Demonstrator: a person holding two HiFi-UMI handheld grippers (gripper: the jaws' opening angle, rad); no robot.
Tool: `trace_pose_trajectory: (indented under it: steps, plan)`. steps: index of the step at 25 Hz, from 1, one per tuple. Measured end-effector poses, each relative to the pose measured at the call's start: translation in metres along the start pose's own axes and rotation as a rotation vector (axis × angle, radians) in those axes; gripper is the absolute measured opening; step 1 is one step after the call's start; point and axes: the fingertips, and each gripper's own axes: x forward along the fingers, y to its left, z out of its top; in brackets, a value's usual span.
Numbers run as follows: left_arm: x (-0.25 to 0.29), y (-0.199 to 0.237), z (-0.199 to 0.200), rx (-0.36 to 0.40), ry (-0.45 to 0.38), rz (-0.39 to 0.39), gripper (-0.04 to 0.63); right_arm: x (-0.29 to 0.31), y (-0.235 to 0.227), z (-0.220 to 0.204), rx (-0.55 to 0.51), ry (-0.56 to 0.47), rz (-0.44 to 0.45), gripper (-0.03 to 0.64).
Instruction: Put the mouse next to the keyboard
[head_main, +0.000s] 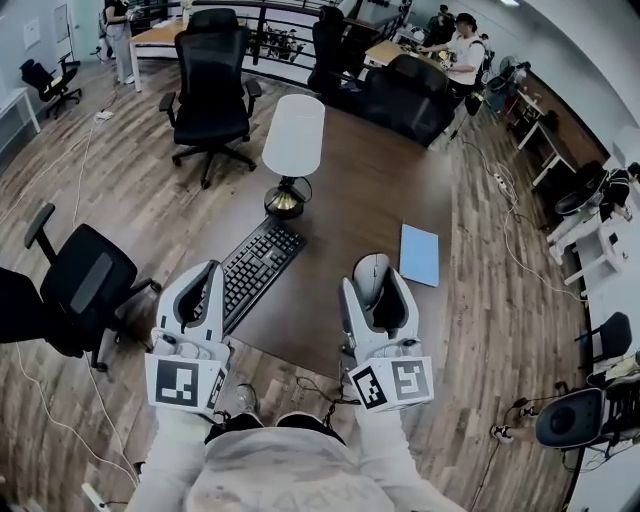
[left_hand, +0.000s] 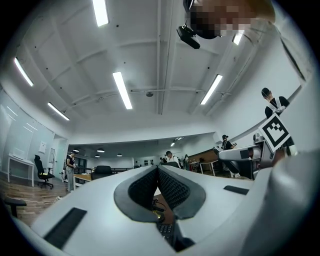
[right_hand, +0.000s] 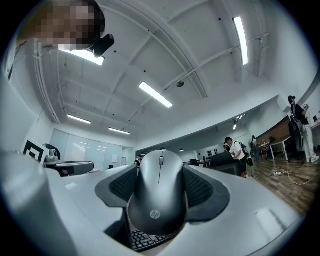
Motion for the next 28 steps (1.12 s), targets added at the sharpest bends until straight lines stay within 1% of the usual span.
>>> trace_pose_trajectory:
  steps: [9,17,21,28]
  plan:
    - [0.037,0.05,-0.012,-0.004,-0.008,-0.063,0.006,0.049,0.014,-0.014,-0.005,-0.015,-0.06,0.301]
    - [0.053,0.078,-0.024,-0.022,-0.01,-0.115,0.006,0.073,0.023,-0.025,0.003,-0.012,-0.109,0.301]
    - [0.056,0.084,-0.03,-0.034,-0.008,-0.122,0.006,0.077,0.021,-0.029,0.023,-0.005,-0.127,0.301]
    - [0.062,0.088,-0.037,-0.051,0.002,-0.116,0.006,0.088,0.01,-0.043,0.036,0.049,-0.13,0.301]
